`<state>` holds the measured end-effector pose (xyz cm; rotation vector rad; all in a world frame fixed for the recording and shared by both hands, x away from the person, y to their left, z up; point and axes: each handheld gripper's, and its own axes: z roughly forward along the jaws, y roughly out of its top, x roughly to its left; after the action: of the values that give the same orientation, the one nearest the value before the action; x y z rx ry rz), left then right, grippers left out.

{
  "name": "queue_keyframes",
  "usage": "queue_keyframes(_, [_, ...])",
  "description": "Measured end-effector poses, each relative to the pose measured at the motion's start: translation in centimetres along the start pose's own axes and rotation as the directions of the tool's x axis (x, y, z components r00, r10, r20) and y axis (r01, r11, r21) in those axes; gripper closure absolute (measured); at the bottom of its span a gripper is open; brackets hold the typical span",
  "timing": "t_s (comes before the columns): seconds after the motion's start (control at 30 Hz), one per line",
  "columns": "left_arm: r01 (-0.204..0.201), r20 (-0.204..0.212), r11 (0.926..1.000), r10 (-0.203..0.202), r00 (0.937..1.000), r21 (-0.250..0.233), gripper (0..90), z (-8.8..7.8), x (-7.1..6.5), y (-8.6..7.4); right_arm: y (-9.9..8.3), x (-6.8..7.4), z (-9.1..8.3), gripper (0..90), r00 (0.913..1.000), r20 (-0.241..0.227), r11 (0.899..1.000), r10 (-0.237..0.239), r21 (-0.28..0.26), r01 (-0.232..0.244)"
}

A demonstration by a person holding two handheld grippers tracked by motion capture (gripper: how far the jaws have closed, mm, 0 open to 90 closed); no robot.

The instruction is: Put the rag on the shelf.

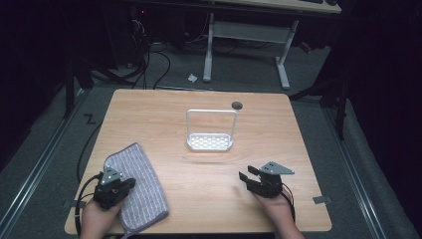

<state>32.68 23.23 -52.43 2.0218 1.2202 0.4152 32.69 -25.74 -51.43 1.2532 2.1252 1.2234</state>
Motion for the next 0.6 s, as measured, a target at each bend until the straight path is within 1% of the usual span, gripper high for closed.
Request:
queue_keyframes(0.03, [0.016, 0.001, 0.9999, -0.016, 0.9999, 0.006, 88.6, 0.0, 0.3, -0.1, 0.0, 0.2, 0.1, 51.9, 1.0000, 0.000, 1.000, 0.002, 0.005, -0.002])
queue_keyframes(0.07, [0.016, 0.001, 0.9999, -0.016, 0.9999, 0.006, 89.9, 0.0, 0.3, -0.1, 0.0, 0.2, 0.1, 51.9, 1.0000, 0.000, 1.000, 0.002, 0.005, -0.002])
queue_keyframes(0.1, [0.022, 0.007, 0.9996, -0.022, 0.9997, 0.016, 89.9, 0.2, 0.5, -0.2, 0.0, 0.5, 0.3, 51.9, 1.0000, 0.001, 1.000, 0.006, 0.008, -0.006])
queue_keyframes(0.13, [0.026, 0.007, 0.9995, -0.026, 0.9996, 0.015, 89.9, 0.3, 0.5, -0.2, 0.0, 0.8, 0.3, 51.9, 1.0000, -0.003, 1.000, -0.001, 0.008, 0.001])
queue_keyframes(0.2, [0.025, 0.005, 0.9996, -0.025, 0.9997, 0.015, 89.9, 0.3, 0.4, -0.2, 0.0, 1.2, 0.3, 51.9, 0.9999, -0.005, 1.000, -0.010, 0.009, 0.010])
queue_keyframes(0.23, [0.017, 0.003, 0.9998, -0.017, 0.9999, 0.009, 89.9, 0.5, 0.1, -0.1, 0.1, 1.3, 0.4, 51.9, 0.9999, -0.007, 1.000, -0.016, 0.012, 0.016])
queue_keyframes(0.27, [0.017, 0.003, 0.9998, -0.017, 0.9999, 0.009, 89.9, 0.5, 0.1, -0.1, 0.1, 1.3, 0.4, 51.9, 0.9999, -0.007, 1.000, -0.016, 0.012, 0.016])
queue_keyframes(0.3, [0.016, 0.005, 0.9998, -0.016, 0.9999, 0.009, 89.9, 0.5, -0.1, -0.1, 0.0, 1.5, 0.5, 51.9, 0.9996, -0.010, 0.999, -0.026, 0.019, 0.027])
queue_keyframes(0.33, [0.018, 0.022, 0.9998, -0.018, 0.9996, 0.004, 89.9, 0.7, -0.6, -0.1, 0.0, 1.5, 0.6, 51.9, 0.9996, -0.010, 0.999, -0.025, 0.023, 0.025])
queue_keyframes(0.37, [0.018, 0.022, 0.9998, -0.018, 0.9996, 0.004, 89.8, 0.7, -0.6, -0.1, 0.0, 1.5, 0.6, 51.9, 0.9996, -0.010, 0.999, -0.025, 0.023, 0.025])
queue_keyframes(0.4, [0.014, 0.029, 0.9999, -0.014, 0.9995, 0.005, 89.8, 0.8, -0.9, 0.0, 0.0, 1.4, 0.7, 51.9, 0.9995, -0.009, 0.999, -0.030, 0.025, 0.030])
queue_keyframes(0.43, [-0.002, 0.037, 0.9999, 0.002, 0.9993, 0.014, 89.8, 1.0, -1.8, 0.2, 0.0, 1.4, 0.8, 51.9, 0.9996, -0.008, 0.999, -0.027, 0.026, 0.027])
queue_keyframes(0.47, [-0.002, 0.037, 0.9999, 0.002, 0.9993, 0.014, 89.8, 1.0, -1.8, 0.2, 0.0, 1.4, 0.8, 51.9, 0.9996, -0.008, 0.999, -0.027, 0.026, 0.027])
queue_keyframes(0.5, [-0.012, 0.045, 0.9998, 0.011, 0.9989, 0.017, 89.8, 1.2, -2.4, 0.3, 0.0, 1.4, 0.7, 51.9, 0.9998, -0.007, 0.999, -0.018, 0.028, 0.018])
queue_keyframes(0.53, [-0.029, 0.063, 0.9994, 0.027, 0.9976, 0.021, 89.8, 1.6, -3.5, 0.6, 0.0, 1.2, 0.7, 51.8, 0.9997, -0.009, 1.000, -0.021, 0.023, 0.021])
queue_keyframes(0.57, [-0.029, 0.063, 0.9994, 0.027, 0.9976, 0.021, 89.8, 1.6, -3.5, 0.6, 0.0, 1.2, 0.7, 51.8, 0.9997, -0.009, 1.000, -0.021, 0.023, 0.021])
queue_keyframes(0.6, [-0.056, 0.087, 0.9982, 0.054, 0.9948, 0.023, 89.8, 2.0, -4.8, 0.9, 0.0, 1.2, 0.5, 51.9, 0.9999, -0.007, 1.000, -0.012, 0.020, 0.012])
